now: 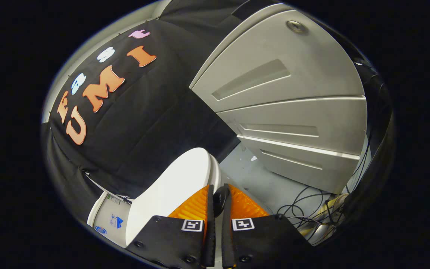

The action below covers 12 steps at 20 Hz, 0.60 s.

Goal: Open the toilet lid.

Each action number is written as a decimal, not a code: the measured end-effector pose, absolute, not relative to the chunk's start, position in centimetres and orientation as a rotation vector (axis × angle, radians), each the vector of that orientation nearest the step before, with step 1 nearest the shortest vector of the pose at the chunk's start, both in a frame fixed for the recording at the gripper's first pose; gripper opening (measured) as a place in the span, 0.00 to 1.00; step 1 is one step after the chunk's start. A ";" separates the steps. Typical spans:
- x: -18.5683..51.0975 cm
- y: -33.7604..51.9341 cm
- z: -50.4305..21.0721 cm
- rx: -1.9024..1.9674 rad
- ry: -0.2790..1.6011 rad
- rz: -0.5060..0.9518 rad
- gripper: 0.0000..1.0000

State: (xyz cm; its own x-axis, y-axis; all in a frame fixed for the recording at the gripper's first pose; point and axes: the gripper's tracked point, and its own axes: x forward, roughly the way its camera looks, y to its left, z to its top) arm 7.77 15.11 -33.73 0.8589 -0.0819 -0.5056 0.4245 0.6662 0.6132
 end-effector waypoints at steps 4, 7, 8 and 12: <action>7.3 15.1 -33.8 0.760 0.450 -0.349 0.18; 7.4 15.2 -33.8 0.814 0.457 -0.377 0.22; 7.2 15.2 -34.0 0.811 0.475 -0.381 0.22; 7.4 15.4 -33.1 0.882 0.457 -0.349 0.27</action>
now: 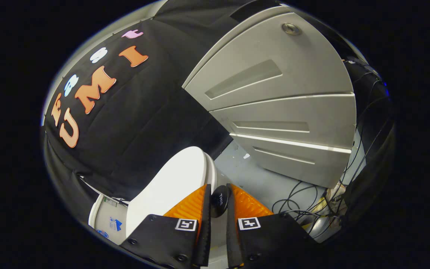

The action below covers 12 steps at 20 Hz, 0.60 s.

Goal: Open the toilet lid.

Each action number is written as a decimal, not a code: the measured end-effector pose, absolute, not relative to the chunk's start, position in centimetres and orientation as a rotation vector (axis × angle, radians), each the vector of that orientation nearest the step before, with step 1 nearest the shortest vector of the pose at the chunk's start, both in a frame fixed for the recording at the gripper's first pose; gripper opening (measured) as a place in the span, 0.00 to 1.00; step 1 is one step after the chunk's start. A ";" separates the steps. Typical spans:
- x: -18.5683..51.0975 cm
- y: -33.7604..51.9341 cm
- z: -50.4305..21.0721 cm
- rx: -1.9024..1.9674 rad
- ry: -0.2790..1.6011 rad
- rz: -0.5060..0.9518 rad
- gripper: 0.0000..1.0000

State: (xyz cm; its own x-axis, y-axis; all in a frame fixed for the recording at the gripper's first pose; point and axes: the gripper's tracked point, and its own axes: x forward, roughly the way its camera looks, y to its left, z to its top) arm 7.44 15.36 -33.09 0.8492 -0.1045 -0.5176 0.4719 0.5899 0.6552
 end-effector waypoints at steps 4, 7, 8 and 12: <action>7.8 15.6 -30.7 0.811 0.395 -0.366 0.08; 8.0 15.9 -27.9 0.775 0.350 -0.356 0.08; 8.2 15.8 -27.0 0.732 0.332 -0.360 0.08; 10.8 16.3 -20.4 0.523 0.203 -0.342 0.08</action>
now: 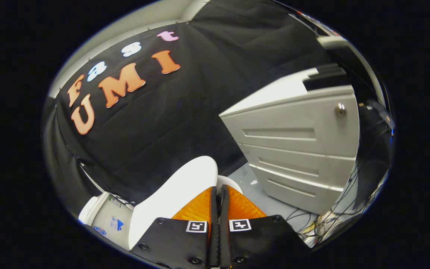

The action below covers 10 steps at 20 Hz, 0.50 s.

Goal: Open the toilet lid.

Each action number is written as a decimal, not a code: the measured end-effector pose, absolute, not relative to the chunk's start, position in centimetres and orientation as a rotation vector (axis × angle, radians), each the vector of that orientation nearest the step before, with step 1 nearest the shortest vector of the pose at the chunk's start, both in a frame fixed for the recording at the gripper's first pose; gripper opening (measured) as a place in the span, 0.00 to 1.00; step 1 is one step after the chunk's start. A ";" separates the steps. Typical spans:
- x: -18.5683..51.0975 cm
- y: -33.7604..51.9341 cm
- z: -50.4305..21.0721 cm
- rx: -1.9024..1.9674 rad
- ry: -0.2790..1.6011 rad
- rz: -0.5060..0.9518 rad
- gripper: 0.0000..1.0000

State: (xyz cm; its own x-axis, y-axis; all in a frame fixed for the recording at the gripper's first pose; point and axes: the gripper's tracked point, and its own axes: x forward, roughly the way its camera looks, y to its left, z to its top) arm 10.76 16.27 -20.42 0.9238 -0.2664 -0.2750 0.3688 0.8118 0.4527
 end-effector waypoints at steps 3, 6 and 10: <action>11.4 18.0 -15.5 0.443 0.136 -0.299 0.08; 11.2 20.6 -12.3 0.380 0.131 -0.285 0.08; 12.1 23.5 -7.7 0.325 0.099 -0.280 0.08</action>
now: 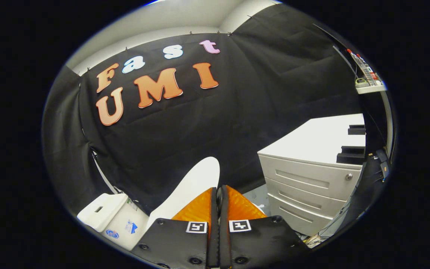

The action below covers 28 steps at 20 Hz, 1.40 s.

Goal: Open the toilet lid.

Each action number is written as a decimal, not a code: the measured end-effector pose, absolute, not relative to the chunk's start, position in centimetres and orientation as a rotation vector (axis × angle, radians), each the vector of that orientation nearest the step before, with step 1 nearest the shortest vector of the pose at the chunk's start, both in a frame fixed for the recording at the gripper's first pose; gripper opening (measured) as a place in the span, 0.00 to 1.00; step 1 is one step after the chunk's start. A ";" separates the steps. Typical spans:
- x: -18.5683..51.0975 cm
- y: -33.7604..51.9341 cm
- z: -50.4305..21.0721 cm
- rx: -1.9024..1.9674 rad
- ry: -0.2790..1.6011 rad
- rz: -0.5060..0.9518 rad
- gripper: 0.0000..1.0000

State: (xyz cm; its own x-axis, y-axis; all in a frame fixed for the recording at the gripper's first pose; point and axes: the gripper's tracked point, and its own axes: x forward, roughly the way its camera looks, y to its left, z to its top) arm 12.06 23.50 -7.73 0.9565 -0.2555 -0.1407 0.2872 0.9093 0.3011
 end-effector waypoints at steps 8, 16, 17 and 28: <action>12.9 29.3 -1.9 0.226 0.128 -0.190 0.08; 13.7 37.0 3.3 0.197 0.094 -0.101 0.08; 13.8 38.1 3.8 0.197 0.097 -0.088 0.08; 14.4 51.0 8.3 0.190 0.080 0.062 0.08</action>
